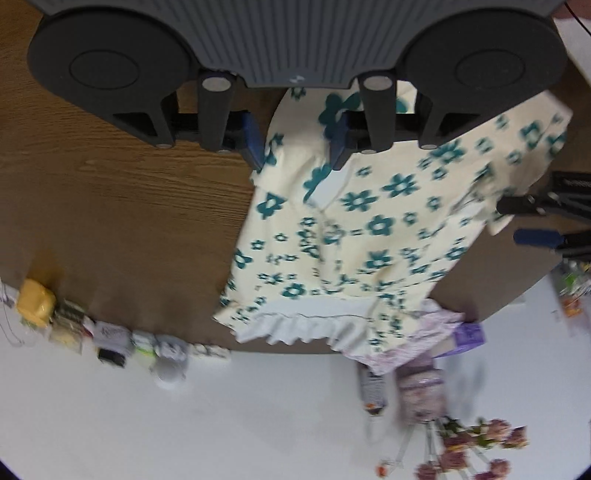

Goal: Fold clothes

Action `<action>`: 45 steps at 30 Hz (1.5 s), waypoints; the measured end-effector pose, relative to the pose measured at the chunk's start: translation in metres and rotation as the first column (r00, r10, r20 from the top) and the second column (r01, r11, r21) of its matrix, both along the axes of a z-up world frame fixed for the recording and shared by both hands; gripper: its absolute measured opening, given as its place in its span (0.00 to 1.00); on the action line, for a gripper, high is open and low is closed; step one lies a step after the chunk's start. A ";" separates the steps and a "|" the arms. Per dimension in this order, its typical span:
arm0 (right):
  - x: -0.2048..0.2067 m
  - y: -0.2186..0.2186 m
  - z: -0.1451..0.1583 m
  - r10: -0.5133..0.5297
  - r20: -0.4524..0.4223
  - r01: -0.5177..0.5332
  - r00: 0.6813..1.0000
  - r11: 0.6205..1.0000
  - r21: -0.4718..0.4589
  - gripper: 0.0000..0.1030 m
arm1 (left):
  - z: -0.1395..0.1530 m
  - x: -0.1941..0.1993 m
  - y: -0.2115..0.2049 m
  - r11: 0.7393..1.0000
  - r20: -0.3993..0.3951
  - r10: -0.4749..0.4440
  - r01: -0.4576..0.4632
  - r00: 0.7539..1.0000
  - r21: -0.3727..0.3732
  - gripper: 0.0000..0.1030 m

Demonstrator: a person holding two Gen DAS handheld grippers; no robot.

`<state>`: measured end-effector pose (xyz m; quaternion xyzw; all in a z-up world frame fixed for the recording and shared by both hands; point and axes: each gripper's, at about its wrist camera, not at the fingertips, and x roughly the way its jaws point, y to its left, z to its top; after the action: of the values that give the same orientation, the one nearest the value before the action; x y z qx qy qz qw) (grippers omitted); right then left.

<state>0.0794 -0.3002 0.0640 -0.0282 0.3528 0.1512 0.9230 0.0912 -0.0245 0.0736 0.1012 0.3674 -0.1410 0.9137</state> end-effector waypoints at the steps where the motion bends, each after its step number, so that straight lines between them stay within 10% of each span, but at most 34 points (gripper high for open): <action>1: 0.005 -0.001 -0.003 -0.009 -0.008 0.009 1.000 1.000 0.001 0.42 | -0.005 0.007 0.001 1.000 -0.033 0.004 -0.004 0.999 -0.013 0.52; 4: 0.014 -0.003 -0.012 -0.010 -0.044 0.010 0.999 1.000 0.002 0.42 | -0.009 0.013 0.008 0.997 -0.090 -0.020 0.013 0.996 -0.081 0.14; 10: 0.006 -0.010 0.004 0.014 0.038 -0.015 0.999 1.000 0.018 0.42 | 0.003 0.007 0.014 0.995 -0.065 -0.055 0.049 0.996 -0.086 0.03; 15: 0.003 0.015 0.019 0.162 0.090 -0.159 0.983 0.986 -0.040 0.41 | 0.016 -0.002 0.010 0.997 0.022 -0.064 0.063 0.998 0.036 0.03; 21: 0.011 0.071 0.013 0.421 0.042 -0.421 0.906 0.907 -0.017 0.33 | 0.026 -0.012 0.035 0.994 0.028 -0.043 0.045 0.999 -0.095 0.36; 26: 0.024 0.115 0.008 0.520 -0.013 -0.520 0.854 0.854 -0.025 0.22 | 0.016 -0.017 0.066 0.993 0.005 0.030 -0.029 1.000 -0.116 0.31; 32: 0.035 0.149 -0.009 0.559 -0.077 -0.564 0.825 0.821 -0.082 0.19 | -0.008 -0.011 0.066 0.976 -0.059 -0.126 0.113 0.990 -0.185 0.23; 45: 0.010 0.105 -0.012 0.485 -0.091 -0.493 0.870 0.861 -0.122 0.19 | -0.019 0.006 0.034 0.947 -0.120 -0.261 0.230 0.958 -0.224 0.26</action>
<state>0.0895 -0.1949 0.0517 -0.1777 0.3699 0.3559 0.8396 0.0975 0.0095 0.0545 0.0397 0.4019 -0.2985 0.8648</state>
